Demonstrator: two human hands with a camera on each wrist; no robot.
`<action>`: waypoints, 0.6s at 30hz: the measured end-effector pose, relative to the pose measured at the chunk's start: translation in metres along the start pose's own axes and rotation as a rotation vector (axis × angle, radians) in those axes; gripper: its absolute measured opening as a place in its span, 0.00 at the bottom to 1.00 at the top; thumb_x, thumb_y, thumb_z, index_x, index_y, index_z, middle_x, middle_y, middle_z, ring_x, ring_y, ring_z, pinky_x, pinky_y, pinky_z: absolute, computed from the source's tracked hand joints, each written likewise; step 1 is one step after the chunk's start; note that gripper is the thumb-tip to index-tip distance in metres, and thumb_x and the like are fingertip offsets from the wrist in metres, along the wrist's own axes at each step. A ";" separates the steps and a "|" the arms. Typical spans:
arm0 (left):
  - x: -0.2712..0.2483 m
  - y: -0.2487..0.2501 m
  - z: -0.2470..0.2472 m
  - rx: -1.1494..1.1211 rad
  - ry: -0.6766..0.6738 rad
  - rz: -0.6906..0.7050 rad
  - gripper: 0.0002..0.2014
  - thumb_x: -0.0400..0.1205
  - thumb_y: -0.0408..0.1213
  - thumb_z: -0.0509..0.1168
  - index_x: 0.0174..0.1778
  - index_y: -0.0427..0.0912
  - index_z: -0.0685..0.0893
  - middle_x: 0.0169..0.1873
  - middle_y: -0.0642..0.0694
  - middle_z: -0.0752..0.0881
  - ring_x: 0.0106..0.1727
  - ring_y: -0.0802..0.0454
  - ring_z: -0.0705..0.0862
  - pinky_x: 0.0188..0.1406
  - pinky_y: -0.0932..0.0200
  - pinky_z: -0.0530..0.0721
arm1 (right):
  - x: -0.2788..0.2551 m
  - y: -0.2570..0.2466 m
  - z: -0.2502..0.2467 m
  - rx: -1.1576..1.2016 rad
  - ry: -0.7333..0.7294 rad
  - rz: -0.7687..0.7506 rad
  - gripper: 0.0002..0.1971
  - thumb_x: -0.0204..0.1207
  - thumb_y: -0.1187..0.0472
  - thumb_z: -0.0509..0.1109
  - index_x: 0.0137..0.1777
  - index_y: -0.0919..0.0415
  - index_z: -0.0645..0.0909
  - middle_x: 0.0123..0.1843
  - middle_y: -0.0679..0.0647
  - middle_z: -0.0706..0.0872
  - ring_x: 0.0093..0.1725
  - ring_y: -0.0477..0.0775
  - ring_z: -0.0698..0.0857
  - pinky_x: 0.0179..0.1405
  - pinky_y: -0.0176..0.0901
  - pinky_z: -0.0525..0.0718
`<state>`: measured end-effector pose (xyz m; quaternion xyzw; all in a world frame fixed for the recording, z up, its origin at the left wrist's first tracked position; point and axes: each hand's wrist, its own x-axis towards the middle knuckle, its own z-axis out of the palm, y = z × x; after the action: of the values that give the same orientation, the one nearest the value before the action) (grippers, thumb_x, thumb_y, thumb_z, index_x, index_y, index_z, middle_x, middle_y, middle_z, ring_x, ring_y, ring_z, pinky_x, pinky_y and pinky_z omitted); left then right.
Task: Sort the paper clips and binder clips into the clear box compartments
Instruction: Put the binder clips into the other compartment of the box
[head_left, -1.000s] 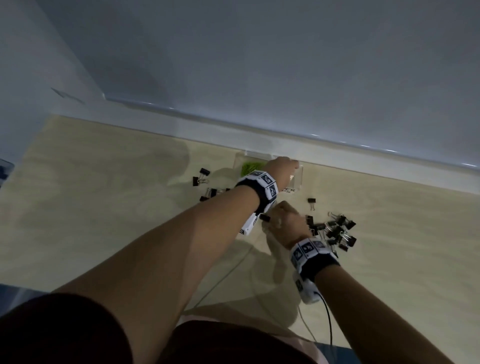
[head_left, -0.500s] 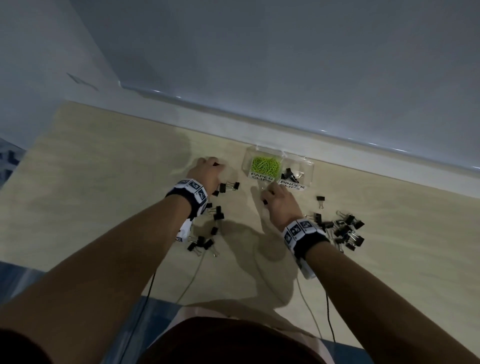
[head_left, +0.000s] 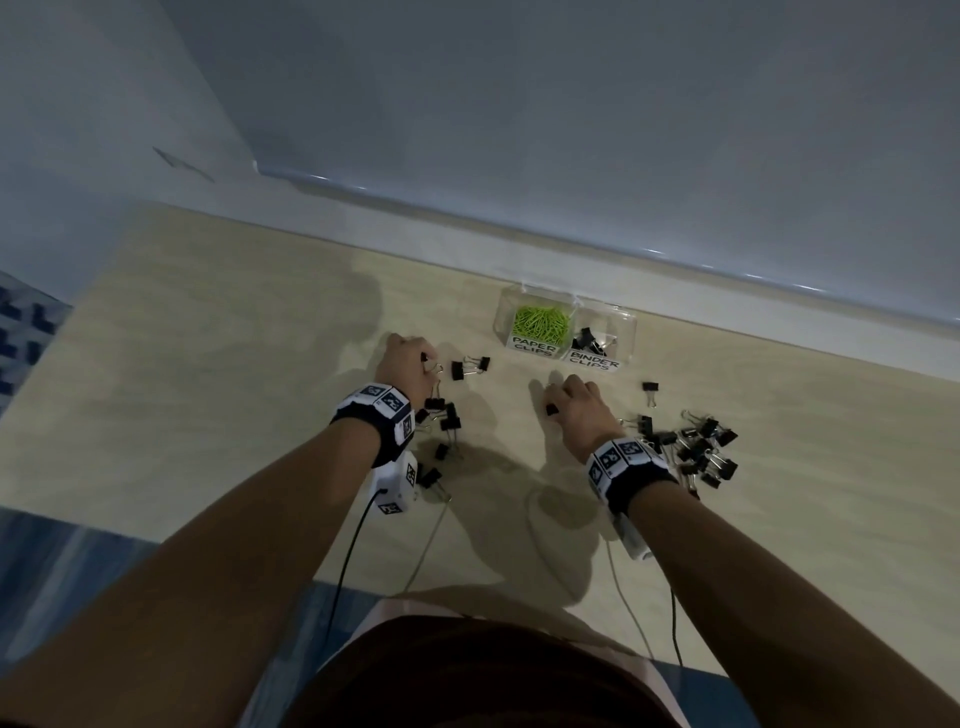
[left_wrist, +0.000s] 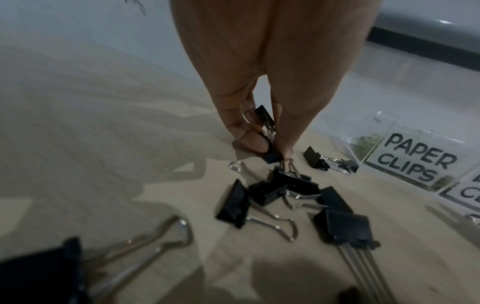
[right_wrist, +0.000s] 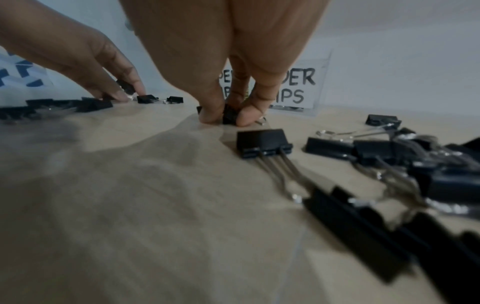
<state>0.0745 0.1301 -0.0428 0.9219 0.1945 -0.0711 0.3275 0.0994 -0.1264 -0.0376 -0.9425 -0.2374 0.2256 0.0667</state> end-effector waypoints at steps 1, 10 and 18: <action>-0.002 0.002 0.000 -0.015 -0.004 -0.002 0.09 0.76 0.26 0.69 0.51 0.38 0.83 0.60 0.38 0.73 0.43 0.50 0.78 0.50 0.68 0.74 | -0.001 0.000 0.000 0.016 0.004 0.004 0.23 0.74 0.74 0.62 0.68 0.61 0.70 0.66 0.63 0.71 0.62 0.64 0.70 0.59 0.56 0.77; -0.015 0.005 -0.003 0.076 -0.029 0.017 0.14 0.74 0.21 0.66 0.52 0.39 0.84 0.56 0.39 0.78 0.51 0.43 0.82 0.48 0.63 0.75 | -0.018 0.013 0.000 0.314 0.255 -0.038 0.09 0.70 0.73 0.67 0.47 0.62 0.82 0.44 0.62 0.80 0.40 0.66 0.82 0.40 0.50 0.81; -0.026 0.002 0.005 0.153 -0.055 0.007 0.14 0.74 0.20 0.63 0.52 0.38 0.84 0.56 0.38 0.76 0.47 0.39 0.83 0.48 0.55 0.81 | -0.008 0.022 -0.058 0.537 0.644 0.058 0.10 0.69 0.75 0.72 0.48 0.63 0.82 0.47 0.55 0.83 0.42 0.50 0.84 0.44 0.24 0.78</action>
<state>0.0516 0.1177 -0.0384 0.9426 0.1763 -0.1101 0.2613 0.1286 -0.1506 0.0126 -0.9203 -0.1105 -0.0248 0.3744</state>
